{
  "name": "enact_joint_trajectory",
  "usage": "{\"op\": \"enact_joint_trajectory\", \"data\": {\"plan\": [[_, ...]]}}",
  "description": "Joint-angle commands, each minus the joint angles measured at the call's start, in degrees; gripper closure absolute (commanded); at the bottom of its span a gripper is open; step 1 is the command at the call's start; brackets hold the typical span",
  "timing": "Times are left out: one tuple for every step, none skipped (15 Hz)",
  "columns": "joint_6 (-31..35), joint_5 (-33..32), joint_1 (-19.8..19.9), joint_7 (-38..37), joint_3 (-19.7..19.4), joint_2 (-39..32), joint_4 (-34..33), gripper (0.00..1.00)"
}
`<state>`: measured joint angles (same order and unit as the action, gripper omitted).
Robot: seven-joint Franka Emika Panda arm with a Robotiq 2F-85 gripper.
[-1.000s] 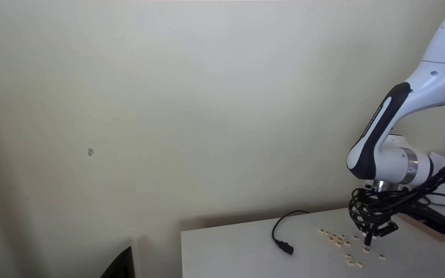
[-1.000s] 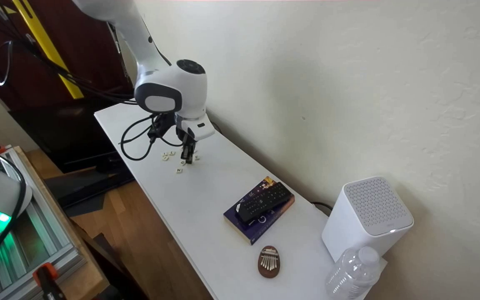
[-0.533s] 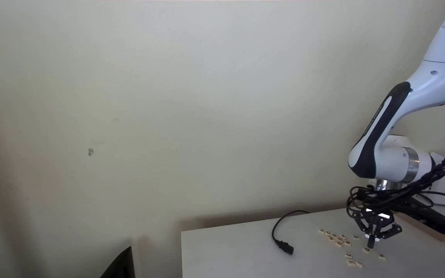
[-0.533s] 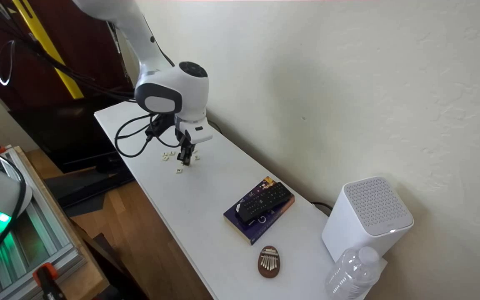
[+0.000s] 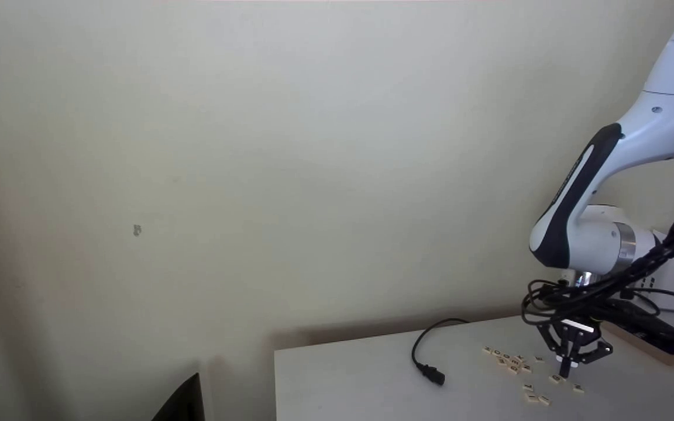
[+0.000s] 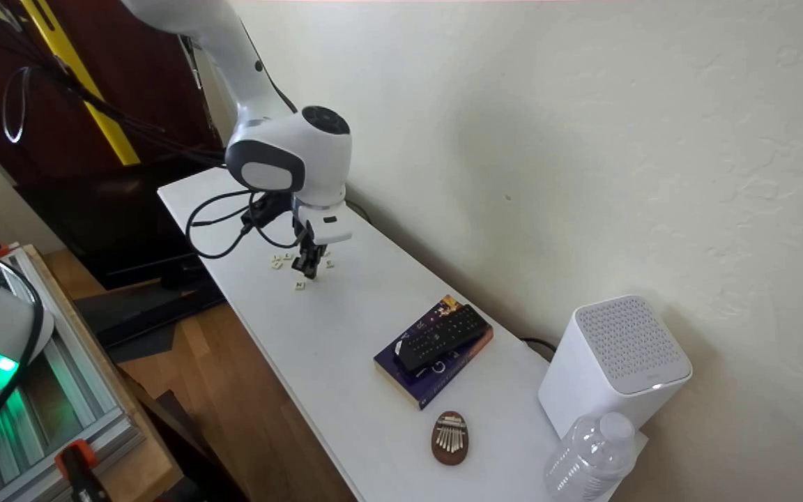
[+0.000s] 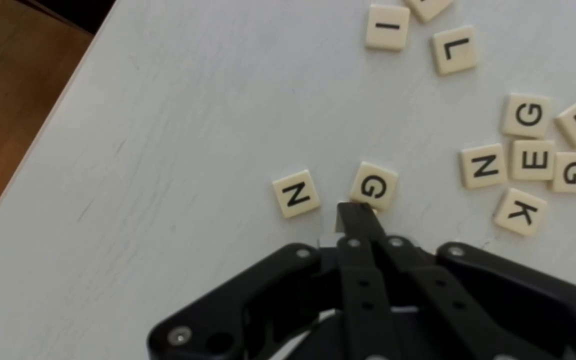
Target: Arrange the small objects on the table
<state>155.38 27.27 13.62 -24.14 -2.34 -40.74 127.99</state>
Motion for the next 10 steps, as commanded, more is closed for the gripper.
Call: {"op": "enact_joint_trajectory", "data": {"plan": [[-0.72,2.45,-0.44,-1.12,-0.39,-0.87,-0.09,1.0],[-0.53,2.71,-0.45,-1.32,-0.34,-0.96,-0.19,1.0],[-0.16,2.96,-0.53,-1.52,-0.36,-1.09,-0.25,1.0],[-0.1,3.25,-0.49,-1.6,-0.25,-1.17,-0.36,1.0],[0.02,3.5,-0.51,-1.69,-0.19,-1.22,-0.42,1.0],[-0.04,3.67,-0.56,-1.75,-0.19,-1.24,-0.49,1.0],[-0.07,3.76,-0.64,-1.79,-0.2,-1.22,-0.52,1.0],[0.01,3.81,-0.68,-1.86,-0.23,-1.2,-0.51,1.0],[0.04,3.85,-0.7,-1.96,-0.25,-1.19,-0.52,1.0],[0.07,3.84,-0.75,-2.07,-0.28,-1.19,-0.54,1.0]]}}
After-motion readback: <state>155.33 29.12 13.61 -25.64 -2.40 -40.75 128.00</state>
